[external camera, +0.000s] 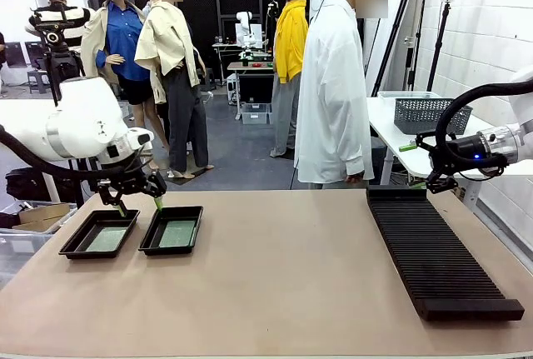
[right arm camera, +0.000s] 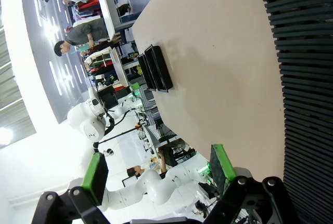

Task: Inspect and transfer BCBs to ESD trays.
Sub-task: Pick up the ESD tray and place it on the left side of the table.

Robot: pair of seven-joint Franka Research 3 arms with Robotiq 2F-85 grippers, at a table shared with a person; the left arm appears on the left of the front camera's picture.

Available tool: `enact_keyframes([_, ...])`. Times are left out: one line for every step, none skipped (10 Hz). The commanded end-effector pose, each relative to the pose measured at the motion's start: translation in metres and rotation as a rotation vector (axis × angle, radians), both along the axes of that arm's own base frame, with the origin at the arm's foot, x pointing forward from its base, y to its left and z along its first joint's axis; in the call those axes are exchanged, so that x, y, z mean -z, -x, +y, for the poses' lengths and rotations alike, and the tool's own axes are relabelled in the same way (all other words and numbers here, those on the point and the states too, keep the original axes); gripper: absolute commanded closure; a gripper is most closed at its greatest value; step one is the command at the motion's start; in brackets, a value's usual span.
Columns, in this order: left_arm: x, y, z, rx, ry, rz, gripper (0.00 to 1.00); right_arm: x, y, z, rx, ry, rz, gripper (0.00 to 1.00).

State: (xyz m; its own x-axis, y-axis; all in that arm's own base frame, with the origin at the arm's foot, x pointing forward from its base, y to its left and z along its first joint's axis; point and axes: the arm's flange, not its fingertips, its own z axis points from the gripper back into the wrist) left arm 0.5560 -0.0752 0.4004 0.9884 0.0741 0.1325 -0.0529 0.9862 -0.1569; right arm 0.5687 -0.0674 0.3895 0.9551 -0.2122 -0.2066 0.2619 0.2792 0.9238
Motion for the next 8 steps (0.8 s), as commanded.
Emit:
enact_keyframes([-0.013,0.004,0.042,-0.004,0.152,0.008,0.0,0.0,-0.001,0.002,0.007,0.004,0.007,0.0])
enact_keyframes([-0.018,0.007,0.058,-0.015,0.21,0.003,0.0,0.0,-0.001,0.002,0.007,0.004,0.007,0.0])
enact_keyframes([-0.022,0.012,0.077,-0.026,0.293,0.001,0.0,0.0,-0.001,0.002,0.007,0.004,0.007,0.0])
enact_keyframes([-0.025,0.016,0.093,-0.017,0.401,0.025,0.0,0.0,-0.001,0.002,0.007,0.004,0.007,0.0])
enact_keyframes([-0.03,0.017,0.11,-0.034,0.499,0.045,0.0,0.0,-0.001,0.002,0.007,0.004,0.007,0.0])
enact_keyframes([-0.034,0.021,0.123,-0.04,0.566,0.041,0.0,0.0,-0.001,0.002,0.007,0.004,0.007,0.0])
enact_keyframes([-0.034,0.027,0.138,-0.042,0.629,0.029,0.0,0.0,-0.001,0.002,0.007,0.004,0.007,0.0])
enact_keyframes([-0.034,0.032,0.152,-0.05,0.695,0.01,0.0,0.0,-0.001,0.002,0.007,0.004,0.007,0.0])
